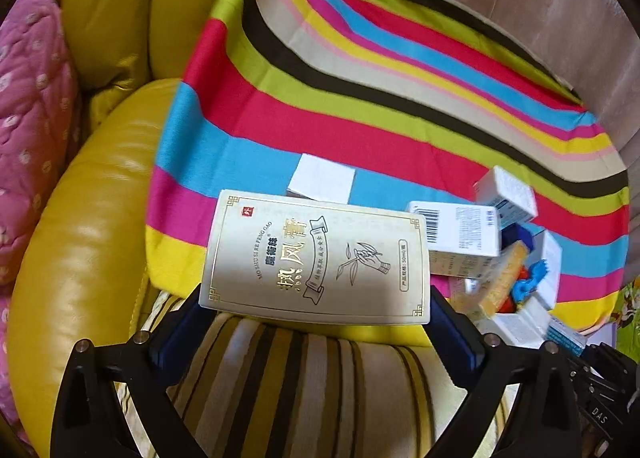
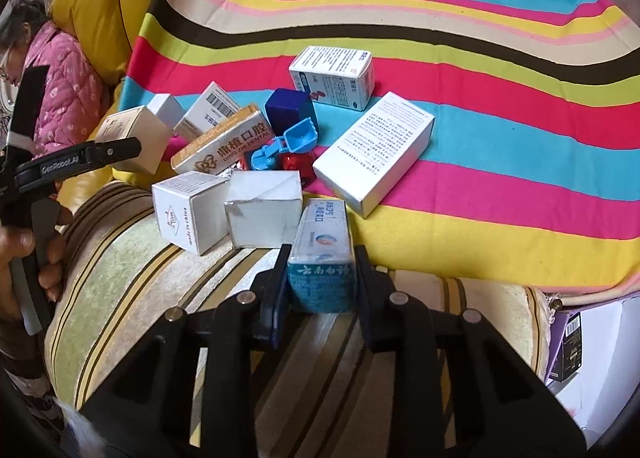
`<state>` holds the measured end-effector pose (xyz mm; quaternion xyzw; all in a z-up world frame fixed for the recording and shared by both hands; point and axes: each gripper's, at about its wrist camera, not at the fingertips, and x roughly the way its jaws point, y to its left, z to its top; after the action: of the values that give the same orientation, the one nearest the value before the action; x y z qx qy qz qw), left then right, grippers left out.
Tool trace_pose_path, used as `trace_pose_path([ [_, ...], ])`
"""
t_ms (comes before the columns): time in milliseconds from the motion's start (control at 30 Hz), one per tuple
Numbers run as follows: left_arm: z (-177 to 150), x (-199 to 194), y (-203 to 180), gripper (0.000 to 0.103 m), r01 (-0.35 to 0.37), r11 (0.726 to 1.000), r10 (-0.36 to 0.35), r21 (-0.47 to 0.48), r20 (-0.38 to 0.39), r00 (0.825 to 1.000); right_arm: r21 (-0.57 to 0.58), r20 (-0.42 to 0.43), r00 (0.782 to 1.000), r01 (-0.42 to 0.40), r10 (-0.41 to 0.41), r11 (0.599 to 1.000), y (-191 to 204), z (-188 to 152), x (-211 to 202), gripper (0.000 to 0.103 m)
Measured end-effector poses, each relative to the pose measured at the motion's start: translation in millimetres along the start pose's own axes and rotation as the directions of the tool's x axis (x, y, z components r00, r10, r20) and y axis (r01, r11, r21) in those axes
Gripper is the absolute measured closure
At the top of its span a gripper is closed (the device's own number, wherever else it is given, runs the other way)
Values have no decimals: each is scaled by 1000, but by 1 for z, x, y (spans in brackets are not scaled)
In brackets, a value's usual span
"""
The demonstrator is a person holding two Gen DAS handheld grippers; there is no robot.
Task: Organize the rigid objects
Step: 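Grasp the cream box with left tool while right tool grasps the teal box, then carry the cream box and teal box with both tools to the purple-rimmed box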
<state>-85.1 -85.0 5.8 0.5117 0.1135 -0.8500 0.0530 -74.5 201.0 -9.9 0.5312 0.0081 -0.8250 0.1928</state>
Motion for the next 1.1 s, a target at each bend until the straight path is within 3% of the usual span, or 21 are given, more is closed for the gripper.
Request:
trace_pose_path([
  [200,-18,-31,-13,2,14,1000,-14,5,102,995,19,54,999,-2,1,1000,-6,-9,-19,70],
  [400,-28,-52,-44,2,22,997,-33,69,159,987,48,113,993,32,-38,998,-11,-19,-41,70],
  [733,-48,-58,-104,2,71,975,-107,211,165,981,113,159,981,93,-111,989,-29,-44,-72,70],
  [1100,-73,-62,-172,3,117,918,-177,379,128,976,200,182,969,128,-165,971,-62,-72,-101,70],
])
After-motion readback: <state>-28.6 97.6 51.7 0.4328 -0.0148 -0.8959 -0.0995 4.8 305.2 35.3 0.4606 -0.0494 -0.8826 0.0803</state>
